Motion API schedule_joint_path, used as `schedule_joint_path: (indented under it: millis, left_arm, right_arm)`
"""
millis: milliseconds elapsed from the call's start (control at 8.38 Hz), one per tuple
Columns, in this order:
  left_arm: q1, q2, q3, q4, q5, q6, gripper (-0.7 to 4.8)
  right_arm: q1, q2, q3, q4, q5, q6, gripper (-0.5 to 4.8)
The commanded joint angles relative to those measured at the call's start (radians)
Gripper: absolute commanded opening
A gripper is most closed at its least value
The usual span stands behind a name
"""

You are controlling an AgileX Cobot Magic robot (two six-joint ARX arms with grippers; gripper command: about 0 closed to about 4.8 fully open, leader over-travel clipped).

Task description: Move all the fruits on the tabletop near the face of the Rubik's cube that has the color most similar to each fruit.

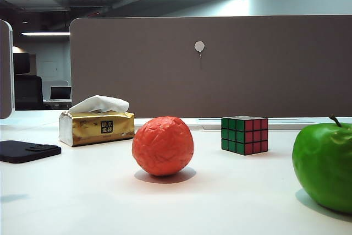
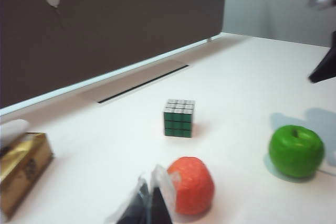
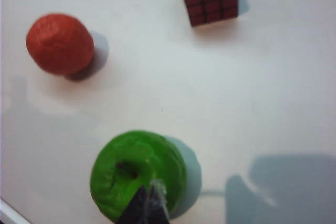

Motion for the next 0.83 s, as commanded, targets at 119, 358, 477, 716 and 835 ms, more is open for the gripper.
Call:
schedule_joint_path:
  millis: [119,358,477,716,835]
  left_arm:
    - [-0.093,0.018,0.005,0.021,-0.094,0.002,-0.05]
    - [-0.254,0.092,0.005,0.074,-0.228,0.003,-0.05]
    - [-0.370,0.206,0.005,0.171,-0.339,0.003,-0.05]
    - [-0.444,0.575,0.005,0.510,-0.462,-0.087,-0.05]
    - [-0.444,0.575,0.005,0.510,-0.462,-0.087,-0.05]
  right_arm:
    - [0.085,0.056,0.004,-0.029,0.089,0.012,-0.01]
    - [0.167,0.122,0.004,-0.029,0.219,0.087,-0.01]
    - [0.168,0.126,0.004,-0.031,0.215,0.172,-0.01]
    - [0.185,0.127,0.005,-0.224,0.151,0.464,-0.01]
    - [0.185,0.127,0.005,-0.224,0.109,0.471,-0.01]
